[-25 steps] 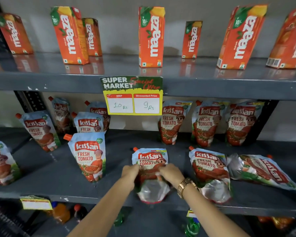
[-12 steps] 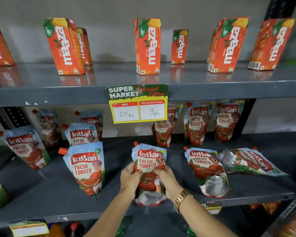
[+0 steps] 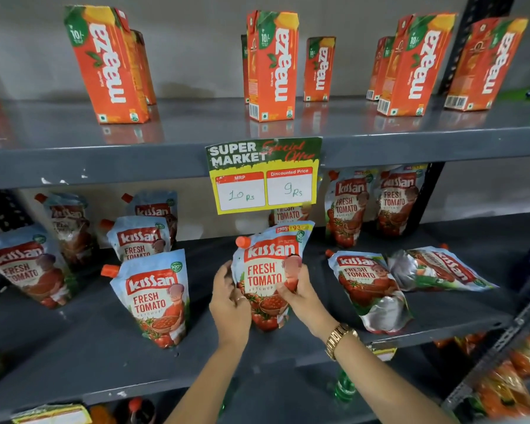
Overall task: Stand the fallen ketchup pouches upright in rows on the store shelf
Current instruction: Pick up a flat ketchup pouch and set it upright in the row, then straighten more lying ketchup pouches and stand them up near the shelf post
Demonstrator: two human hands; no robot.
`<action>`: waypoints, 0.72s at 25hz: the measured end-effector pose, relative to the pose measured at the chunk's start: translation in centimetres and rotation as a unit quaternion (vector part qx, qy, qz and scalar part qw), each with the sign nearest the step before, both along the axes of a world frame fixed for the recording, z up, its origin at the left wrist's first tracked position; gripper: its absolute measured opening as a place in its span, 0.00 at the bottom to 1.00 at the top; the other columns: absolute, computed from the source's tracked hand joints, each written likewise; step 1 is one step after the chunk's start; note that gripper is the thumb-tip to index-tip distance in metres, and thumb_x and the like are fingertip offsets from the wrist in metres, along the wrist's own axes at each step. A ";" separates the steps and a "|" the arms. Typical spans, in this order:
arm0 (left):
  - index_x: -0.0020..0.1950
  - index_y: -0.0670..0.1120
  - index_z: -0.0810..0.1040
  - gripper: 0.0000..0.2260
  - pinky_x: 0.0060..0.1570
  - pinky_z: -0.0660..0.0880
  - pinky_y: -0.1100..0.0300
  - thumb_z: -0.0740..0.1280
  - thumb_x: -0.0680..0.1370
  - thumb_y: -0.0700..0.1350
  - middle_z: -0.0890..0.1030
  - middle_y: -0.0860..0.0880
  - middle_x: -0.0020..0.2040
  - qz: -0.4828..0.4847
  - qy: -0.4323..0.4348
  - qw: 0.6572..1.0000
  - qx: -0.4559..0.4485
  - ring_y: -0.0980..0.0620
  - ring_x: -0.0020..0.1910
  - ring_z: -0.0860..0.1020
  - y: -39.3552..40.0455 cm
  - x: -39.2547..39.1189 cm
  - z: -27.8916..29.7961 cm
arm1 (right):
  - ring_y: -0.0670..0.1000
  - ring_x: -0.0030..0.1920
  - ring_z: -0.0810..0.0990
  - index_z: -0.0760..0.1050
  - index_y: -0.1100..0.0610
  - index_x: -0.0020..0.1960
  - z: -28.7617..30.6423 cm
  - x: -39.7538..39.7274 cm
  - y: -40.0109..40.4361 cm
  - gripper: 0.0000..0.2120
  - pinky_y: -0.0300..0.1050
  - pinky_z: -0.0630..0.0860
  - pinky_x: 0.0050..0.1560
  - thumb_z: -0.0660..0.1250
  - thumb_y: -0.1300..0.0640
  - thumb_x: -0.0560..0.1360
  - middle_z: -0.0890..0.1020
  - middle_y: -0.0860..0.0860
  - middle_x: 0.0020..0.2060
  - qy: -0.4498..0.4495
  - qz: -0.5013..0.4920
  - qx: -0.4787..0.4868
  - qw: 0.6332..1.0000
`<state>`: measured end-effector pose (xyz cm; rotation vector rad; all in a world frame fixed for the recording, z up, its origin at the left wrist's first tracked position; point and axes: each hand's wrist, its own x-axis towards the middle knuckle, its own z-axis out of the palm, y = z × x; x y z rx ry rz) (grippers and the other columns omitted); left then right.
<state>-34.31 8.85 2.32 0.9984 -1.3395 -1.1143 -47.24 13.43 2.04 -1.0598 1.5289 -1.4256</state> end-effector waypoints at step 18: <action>0.53 0.41 0.78 0.09 0.41 0.73 0.74 0.65 0.74 0.36 0.79 0.49 0.45 -0.109 -0.080 0.988 -0.071 0.54 0.45 0.76 5.7 -5.1 1.2 | 0.63 0.57 0.76 0.77 0.62 0.50 2.7 -11.2 7.6 0.15 0.51 0.72 0.57 0.60 0.51 0.77 0.79 0.64 0.55 -0.046 -0.482 0.025 0.875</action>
